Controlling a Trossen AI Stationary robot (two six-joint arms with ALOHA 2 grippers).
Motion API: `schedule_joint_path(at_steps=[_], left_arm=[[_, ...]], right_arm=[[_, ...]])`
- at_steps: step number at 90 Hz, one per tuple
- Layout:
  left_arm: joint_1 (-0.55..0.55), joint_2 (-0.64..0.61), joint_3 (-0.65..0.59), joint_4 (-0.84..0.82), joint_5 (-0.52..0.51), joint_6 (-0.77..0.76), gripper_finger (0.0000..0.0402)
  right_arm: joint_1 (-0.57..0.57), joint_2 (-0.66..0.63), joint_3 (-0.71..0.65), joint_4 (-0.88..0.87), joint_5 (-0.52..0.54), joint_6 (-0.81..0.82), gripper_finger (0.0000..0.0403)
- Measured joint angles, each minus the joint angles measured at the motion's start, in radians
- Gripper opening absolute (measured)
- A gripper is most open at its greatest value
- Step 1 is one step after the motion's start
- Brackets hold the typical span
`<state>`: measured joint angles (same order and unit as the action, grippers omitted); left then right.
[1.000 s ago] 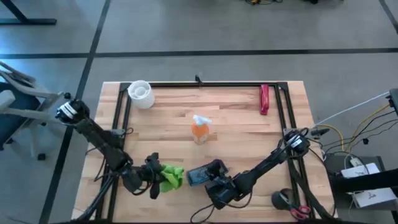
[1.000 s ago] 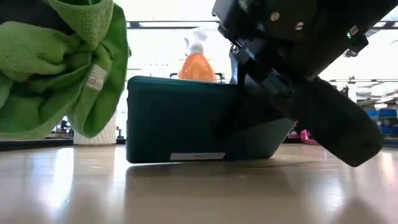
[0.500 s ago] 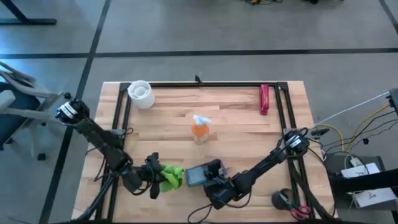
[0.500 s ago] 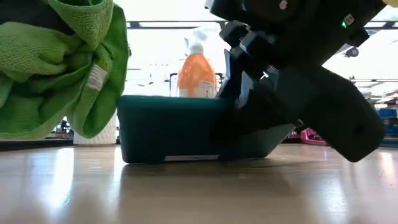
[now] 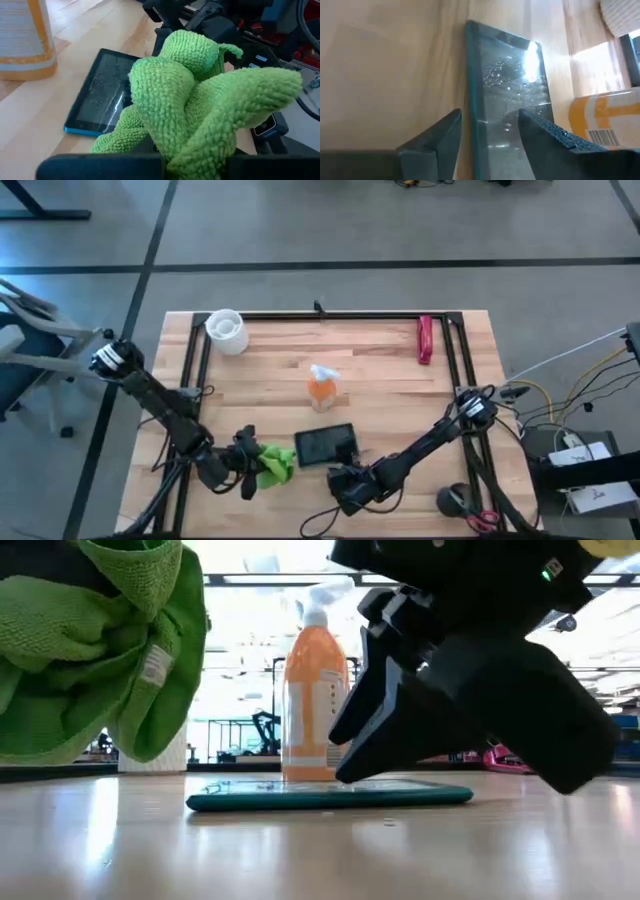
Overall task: Apply microfiber cloth
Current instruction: Wipe the blue tablet with the green microfiber cloth
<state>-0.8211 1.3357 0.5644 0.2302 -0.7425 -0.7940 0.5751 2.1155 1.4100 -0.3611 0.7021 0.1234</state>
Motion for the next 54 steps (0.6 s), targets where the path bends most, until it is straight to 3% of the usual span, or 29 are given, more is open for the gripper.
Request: schedule_joint_path(at_steps=[54], left_arm=[[0.000, 0.007, 0.000, 0.012, -0.011, 0.098, 0.0009]], right_arm=[[0.062, 0.000, 0.261, -0.166, 0.005, 0.040, 0.0163]])
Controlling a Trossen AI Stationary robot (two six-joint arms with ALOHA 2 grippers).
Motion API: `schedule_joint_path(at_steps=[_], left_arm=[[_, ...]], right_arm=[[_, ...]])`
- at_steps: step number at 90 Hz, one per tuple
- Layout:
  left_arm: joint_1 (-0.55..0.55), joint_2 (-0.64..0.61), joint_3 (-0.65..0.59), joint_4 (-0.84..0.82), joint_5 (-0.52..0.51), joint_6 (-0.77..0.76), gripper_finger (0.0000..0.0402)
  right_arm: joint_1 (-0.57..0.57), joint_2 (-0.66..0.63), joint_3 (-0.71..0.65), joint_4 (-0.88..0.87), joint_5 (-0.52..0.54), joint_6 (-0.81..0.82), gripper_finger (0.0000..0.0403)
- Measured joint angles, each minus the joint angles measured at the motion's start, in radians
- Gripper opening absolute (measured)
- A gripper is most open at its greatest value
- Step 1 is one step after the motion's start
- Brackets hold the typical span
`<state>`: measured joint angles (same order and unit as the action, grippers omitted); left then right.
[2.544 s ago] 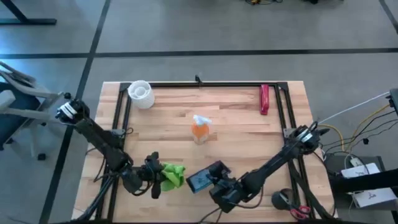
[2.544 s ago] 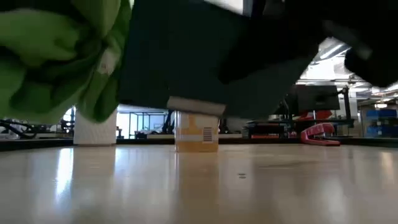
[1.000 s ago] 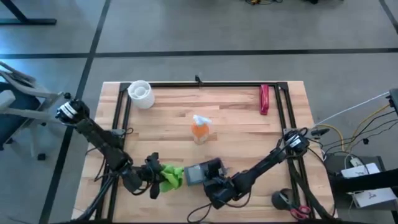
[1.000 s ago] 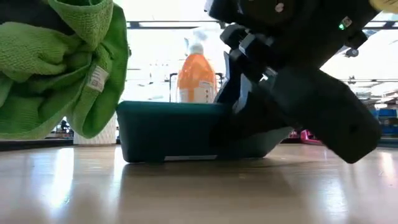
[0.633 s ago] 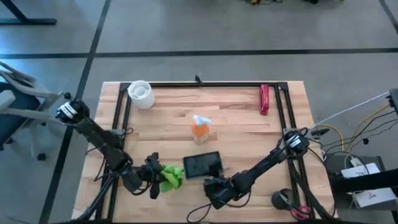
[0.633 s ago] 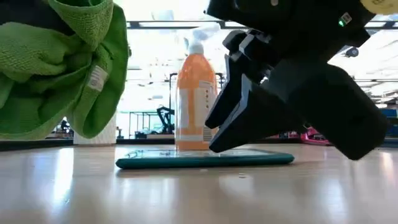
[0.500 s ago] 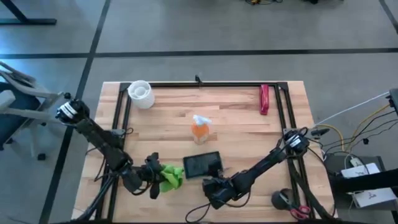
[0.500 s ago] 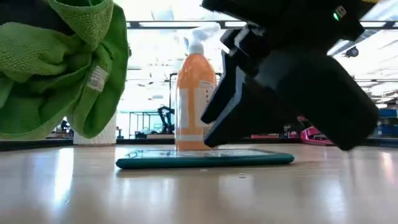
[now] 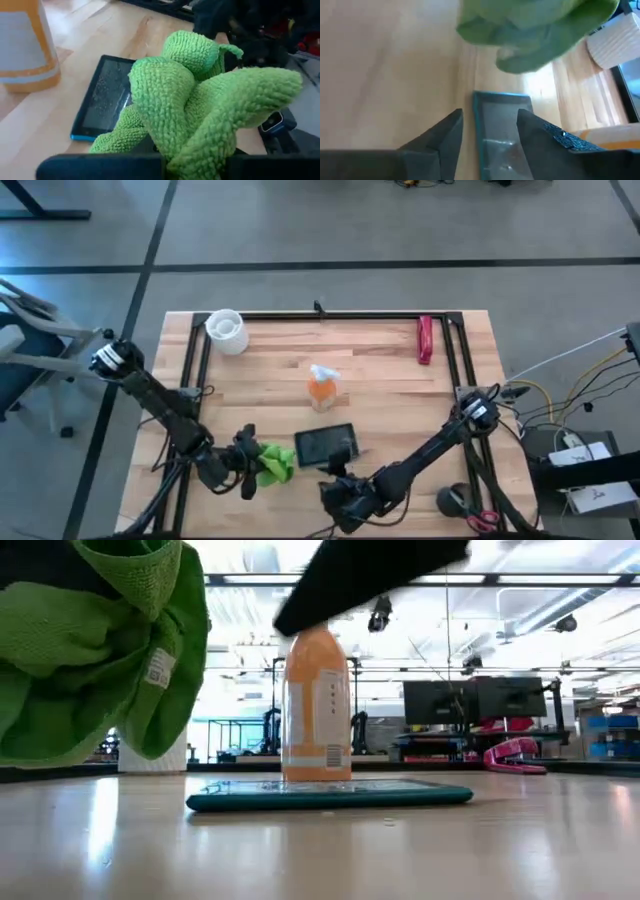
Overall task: Apply microfiber cloth
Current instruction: Wipe the blue tablet with the green microfiber cloth
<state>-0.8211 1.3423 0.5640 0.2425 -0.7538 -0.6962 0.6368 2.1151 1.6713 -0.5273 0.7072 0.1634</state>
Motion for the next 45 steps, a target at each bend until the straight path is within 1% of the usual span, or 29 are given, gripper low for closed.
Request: schedule_joint_path(at_steps=[9, 19, 26, 34, 45], left_arm=[[0.000, 0.016, 0.000, 0.027, -0.035, 0.027, 0.0009], [0.001, 0.057, 0.000, 0.105, -0.075, 0.092, 0.0009], [0.001, 0.105, 0.000, 0.205, -0.076, 0.159, 0.0009], [-0.002, 0.165, 0.000, 0.357, -0.077, 0.253, 0.0009], [-0.003, 0.210, 0.000, 0.567, -0.085, 0.441, 0.0009]], right_arm=[[0.015, 0.000, 0.028, -0.047, 0.003, 0.047, 0.0155], [0.027, -0.001, 0.030, -0.042, 0.014, 0.081, 0.0150], [0.031, -0.001, 0.016, -0.028, 0.036, 0.124, 0.0147], [0.038, -0.002, -0.019, 0.024, 0.058, 0.183, 0.0144], [0.049, 0.008, -0.074, 0.142, 0.083, 0.208, 0.0140]])
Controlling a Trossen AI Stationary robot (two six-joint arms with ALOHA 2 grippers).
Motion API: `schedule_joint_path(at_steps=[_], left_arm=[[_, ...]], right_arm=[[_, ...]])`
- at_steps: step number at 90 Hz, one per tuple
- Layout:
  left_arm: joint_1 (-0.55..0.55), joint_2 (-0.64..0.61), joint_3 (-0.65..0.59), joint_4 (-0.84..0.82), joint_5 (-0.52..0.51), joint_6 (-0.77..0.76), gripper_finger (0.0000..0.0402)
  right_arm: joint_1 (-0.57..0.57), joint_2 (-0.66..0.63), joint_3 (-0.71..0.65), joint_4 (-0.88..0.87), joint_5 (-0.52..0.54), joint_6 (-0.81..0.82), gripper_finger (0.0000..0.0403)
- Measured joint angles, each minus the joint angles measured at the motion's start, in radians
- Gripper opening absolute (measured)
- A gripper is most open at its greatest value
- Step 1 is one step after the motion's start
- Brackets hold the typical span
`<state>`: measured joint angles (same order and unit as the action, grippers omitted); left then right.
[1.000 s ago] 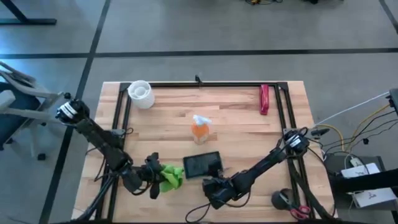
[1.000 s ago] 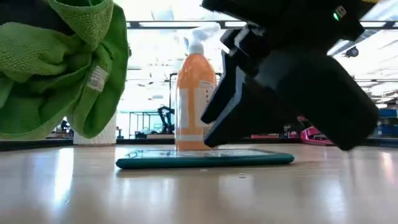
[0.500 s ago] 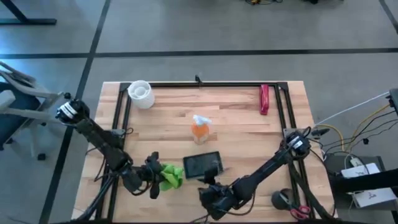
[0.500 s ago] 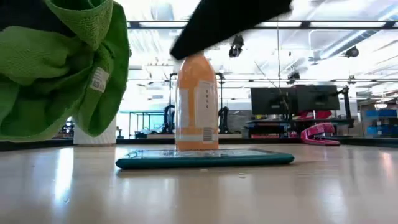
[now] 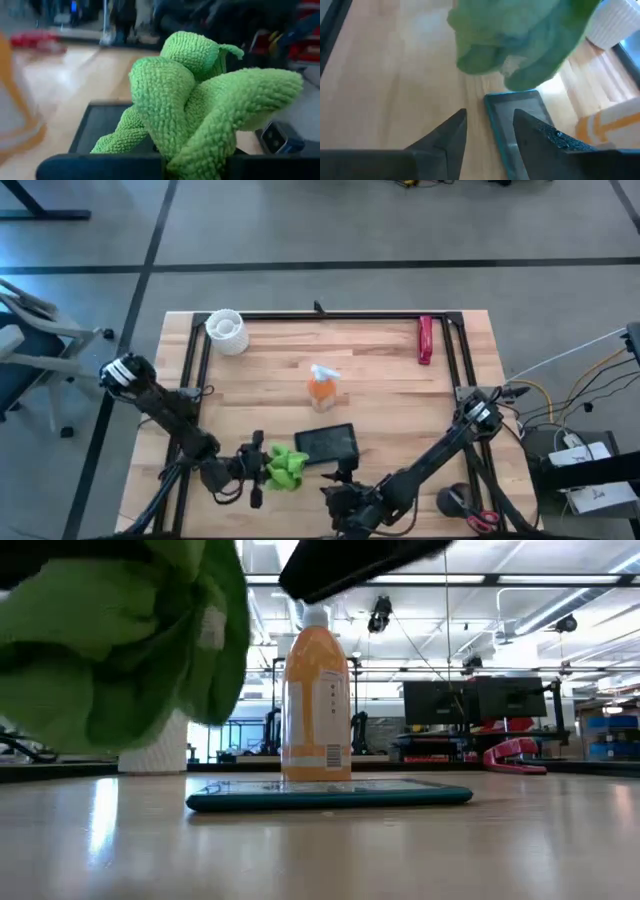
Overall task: Apply microfiber cloth
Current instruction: Wipe the blue tablet with the green microfiber cloth
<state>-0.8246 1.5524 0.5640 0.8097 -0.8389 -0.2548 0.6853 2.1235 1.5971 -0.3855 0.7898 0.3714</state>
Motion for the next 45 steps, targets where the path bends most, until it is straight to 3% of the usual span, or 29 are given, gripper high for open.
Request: schedule_joint_path(at_steps=[11, 31, 45], left_arm=[[0.000, 0.003, 0.000, 0.126, -0.001, 0.145, 0.0009], [0.001, 0.011, -0.005, 0.144, 0.002, 0.218, 0.0009], [0.002, 0.054, -0.005, 0.227, 0.109, 0.271, 0.0009]], right_arm=[[0.006, 0.020, -0.002, 0.077, 0.034, -0.021, 0.0138], [0.004, 0.018, -0.002, 0.253, 0.167, -0.147, 0.0149], [-0.003, 0.011, 0.009, 0.315, 0.215, -0.212, 0.0170]])
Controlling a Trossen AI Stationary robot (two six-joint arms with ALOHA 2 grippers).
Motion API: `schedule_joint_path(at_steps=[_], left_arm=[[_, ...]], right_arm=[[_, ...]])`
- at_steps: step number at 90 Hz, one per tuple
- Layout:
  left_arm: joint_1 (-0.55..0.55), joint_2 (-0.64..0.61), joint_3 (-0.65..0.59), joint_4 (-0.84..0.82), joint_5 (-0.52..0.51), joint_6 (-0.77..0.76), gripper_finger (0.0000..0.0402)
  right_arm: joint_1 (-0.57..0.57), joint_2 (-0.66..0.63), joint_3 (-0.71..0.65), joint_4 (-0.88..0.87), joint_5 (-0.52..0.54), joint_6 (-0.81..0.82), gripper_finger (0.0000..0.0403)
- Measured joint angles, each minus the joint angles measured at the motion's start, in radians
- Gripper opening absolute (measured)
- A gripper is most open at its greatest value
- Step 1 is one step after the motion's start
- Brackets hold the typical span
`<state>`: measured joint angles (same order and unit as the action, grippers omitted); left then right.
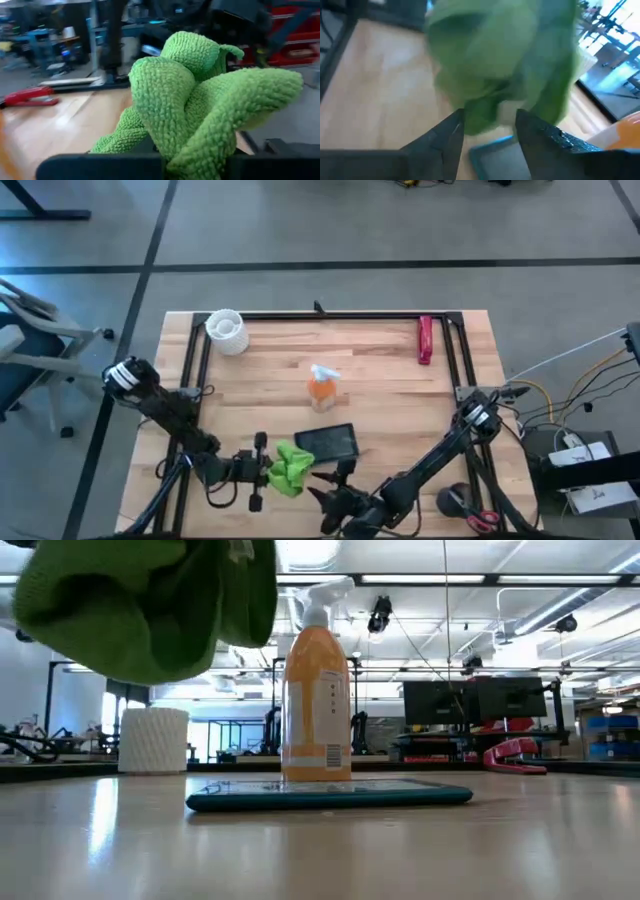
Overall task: Apply microfiber cloth
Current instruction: Wipe the blue tablet with the green microfiber cloth
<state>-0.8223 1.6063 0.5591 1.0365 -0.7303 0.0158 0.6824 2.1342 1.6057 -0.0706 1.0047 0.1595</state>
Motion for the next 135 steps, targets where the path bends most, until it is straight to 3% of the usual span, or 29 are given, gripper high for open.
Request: schedule_joint_path(at_steps=[18, 37, 48, 63, 70, 89, 97, 111, 124, 135], left_arm=[[0.011, 0.107, 0.002, 0.230, 0.060, 0.125, 0.0010], [0.029, 0.181, 0.002, 0.425, 0.113, 0.200, 0.0018], [0.035, 0.182, 0.002, 0.418, 0.112, 0.200, 0.0054], [0.034, 0.174, 0.002, 0.406, 0.113, 0.222, 0.0124], [0.032, 0.150, -0.007, 0.351, 0.090, 0.240, 0.0154], [0.011, 0.004, -0.015, 0.007, -0.011, 0.159, 0.0222], [0.009, -0.054, -0.018, -0.185, -0.014, 0.031, 0.0243], [0.020, -0.085, -0.019, -0.438, -0.039, -0.253, 0.0260], [0.045, -0.009, -0.021, -0.444, -0.168, -0.376, 0.0254], [0.088, 0.081, -0.018, -0.381, -0.200, -0.396, 0.0240]], right_arm=[[-0.037, 0.000, 0.006, 0.105, -0.050, -0.080, 0.0206], [-0.098, -0.002, 0.007, 0.115, -0.252, -0.027, 0.0222], [-0.103, -0.002, 0.007, 0.115, -0.244, -0.004, 0.0178], [-0.097, -0.002, 0.007, 0.138, -0.245, -0.040, 0.0050], [-0.088, -0.003, 0.007, 0.135, -0.238, -0.058, 0.0013], [-0.035, -0.080, 0.007, -0.018, -0.120, -0.009, 0.0004], [-0.015, -0.132, 0.007, -0.221, -0.046, 0.137, 0.0003], [-0.011, -0.188, 0.007, -0.650, -0.044, 0.520, 0.0001], [-0.033, -0.181, -0.006, -0.889, -0.097, 0.801, 0.0001], [-0.068, -0.153, -0.032, -0.860, -0.129, 0.839, 0.0001]])
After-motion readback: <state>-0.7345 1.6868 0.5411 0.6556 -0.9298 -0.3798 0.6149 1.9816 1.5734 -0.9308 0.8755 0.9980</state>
